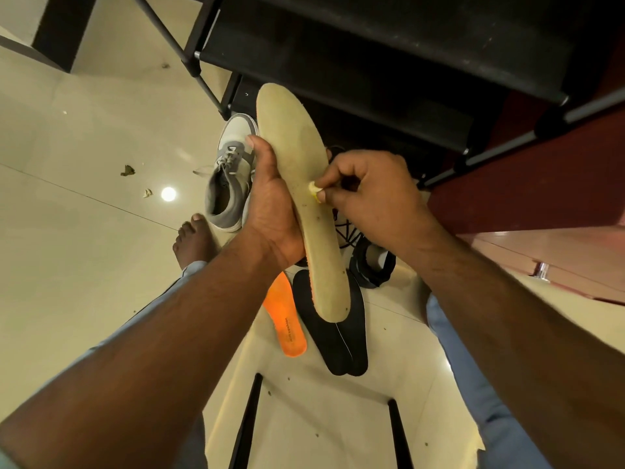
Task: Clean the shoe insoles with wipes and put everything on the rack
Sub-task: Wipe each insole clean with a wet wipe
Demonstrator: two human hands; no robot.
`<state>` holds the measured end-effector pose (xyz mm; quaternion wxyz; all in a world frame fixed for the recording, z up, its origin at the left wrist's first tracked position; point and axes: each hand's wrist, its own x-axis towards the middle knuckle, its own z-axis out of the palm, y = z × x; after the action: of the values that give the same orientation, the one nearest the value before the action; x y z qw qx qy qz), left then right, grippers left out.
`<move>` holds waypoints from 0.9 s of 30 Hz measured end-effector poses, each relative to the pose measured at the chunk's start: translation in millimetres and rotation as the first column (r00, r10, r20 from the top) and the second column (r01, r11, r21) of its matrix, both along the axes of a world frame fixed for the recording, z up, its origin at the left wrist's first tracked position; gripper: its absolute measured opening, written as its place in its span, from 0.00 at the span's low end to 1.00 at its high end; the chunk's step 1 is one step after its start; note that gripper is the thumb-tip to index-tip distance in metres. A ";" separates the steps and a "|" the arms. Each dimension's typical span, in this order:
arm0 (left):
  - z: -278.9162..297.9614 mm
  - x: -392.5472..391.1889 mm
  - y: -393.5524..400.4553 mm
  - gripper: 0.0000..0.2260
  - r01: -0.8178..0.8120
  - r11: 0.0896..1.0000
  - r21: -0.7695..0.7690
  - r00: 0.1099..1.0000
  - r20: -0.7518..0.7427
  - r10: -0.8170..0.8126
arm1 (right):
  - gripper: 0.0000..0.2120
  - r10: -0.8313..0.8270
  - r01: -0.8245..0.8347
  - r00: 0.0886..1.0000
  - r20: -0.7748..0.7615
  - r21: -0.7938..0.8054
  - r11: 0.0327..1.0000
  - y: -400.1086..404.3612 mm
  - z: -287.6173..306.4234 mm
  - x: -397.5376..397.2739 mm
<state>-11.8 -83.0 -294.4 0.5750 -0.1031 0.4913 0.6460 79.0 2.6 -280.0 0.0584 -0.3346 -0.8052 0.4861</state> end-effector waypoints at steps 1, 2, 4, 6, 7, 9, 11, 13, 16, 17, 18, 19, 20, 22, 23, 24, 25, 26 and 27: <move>0.4 -0.6 0.0 0.42 -0.022 1.000 0.009 1.000 0.010 0.022 | 0.04 0.028 -0.028 0.998 -0.053 -0.008 1.000 -4.2 3.9 -1.0; 1.0 -0.8 0.3 0.41 -0.044 0.999 0.015 0.999 0.019 0.044 | 0.04 0.067 -0.067 0.993 -0.094 0.001 0.998 -7.9 6.9 -2.2; 0.1 0.2 -0.3 0.40 -0.050 0.999 0.019 0.999 0.011 0.050 | 0.05 0.103 -0.099 0.991 -0.085 0.047 0.994 -8.9 5.1 -3.4; -0.3 1.7 -1.0 0.40 -0.015 1.000 0.015 1.000 -0.004 0.015 | 0.08 0.058 -0.057 0.998 -0.002 0.094 0.994 -2.7 -1.2 -2.0; -0.3 1.9 -0.9 0.40 -0.002 1.000 0.009 1.000 -0.010 0.002 | 0.09 0.032 -0.036 0.999 0.037 0.113 0.993 0.2 -3.9 -0.8; 0.9 1.9 -0.3 0.40 0.013 1.000 -0.002 1.000 -0.023 -0.013 | 0.11 0.001 -0.009 0.998 0.064 0.117 0.993 1.4 -4.1 1.3; 2.6 2.5 0.6 0.40 -0.012 1.000 0.012 1.000 -0.027 0.012 | 0.09 0.014 -0.013 1.000 -0.015 0.082 0.997 -4.8 4.8 -2.0; 3.0 3.1 0.9 0.39 -0.052 0.999 0.017 0.998 -0.027 0.052 | 0.08 0.067 -0.059 0.991 -0.114 0.077 0.995 -12.1 13.5 -6.3; 0.2 1.9 0.4 0.39 -0.019 1.000 0.008 0.998 -0.052 0.019 | 0.09 0.106 -0.109 0.994 0.028 0.125 0.986 -5.1 6.5 -6.2; -1.3 0.7 0.1 0.40 -0.009 1.000 0.009 0.999 -0.042 0.009 | 0.09 0.095 -0.111 0.990 0.107 0.155 0.982 -0.4 2.0 -3.9; -2.1 -0.6 0.3 0.41 -0.007 1.000 0.011 0.999 -0.033 0.007 | 0.09 0.073 -0.100 0.986 0.152 0.176 0.979 3.4 -1.2 -1.4; -3.4 -1.9 0.6 0.41 -0.009 1.000 0.015 1.000 -0.029 0.010 | 0.09 0.050 -0.077 0.987 0.150 0.179 0.981 4.4 -2.1 0.0; -3.8 -2.8 1.0 0.42 -0.013 1.000 0.022 1.000 -0.021 0.013 | 0.09 0.035 -0.052 0.994 0.103 0.166 0.985 2.6 -0.4 0.0; -4.0 -4.1 1.5 0.42 -0.029 0.999 0.043 1.000 -0.009 0.029 | 0.08 0.073 -0.068 0.997 -0.038 0.126 0.990 -7.0 7.4 -3.0; -4.0 -5.2 1.2 0.42 -0.038 0.998 0.051 0.999 -0.007 0.039 | 0.07 0.114 -0.102 0.989 -0.092 0.124 0.987 -12.8 11.2 -4.8; -4.0 -5.9 0.7 0.41 -0.044 0.997 0.055 0.999 -0.002 0.044 | 0.07 0.149 -0.133 0.982 -0.115 0.136 0.982 -15.1 12.3 -5.8; -5.3 -7.1 -0.2 0.42 -0.044 0.998 0.054 0.999 0.001 0.044 | 0.07 0.163 -0.148 0.982 -0.096 0.150 0.978 -13.7 10.6 -6.3; -5.7 -7.9 -0.8 0.43 -0.034 0.998 0.056 0.999 0.007 0.034 | 0.07 0.154 -0.145 0.987 -0.040 0.168 0.975 -9.8 6.7 -6.3; -6.4 -8.2 -1.1 0.44 -0.026 0.998 0.058 1.000 0.011 0.026 | 0.08 0.134 -0.140 0.990 0.044 0.189 0.972 -5.0 2.7 -5.3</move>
<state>-20.0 -84.1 -300.7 0.5718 -0.0958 0.4680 0.6670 73.7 -2.4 -277.2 0.0440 -0.2785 -0.8702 0.4040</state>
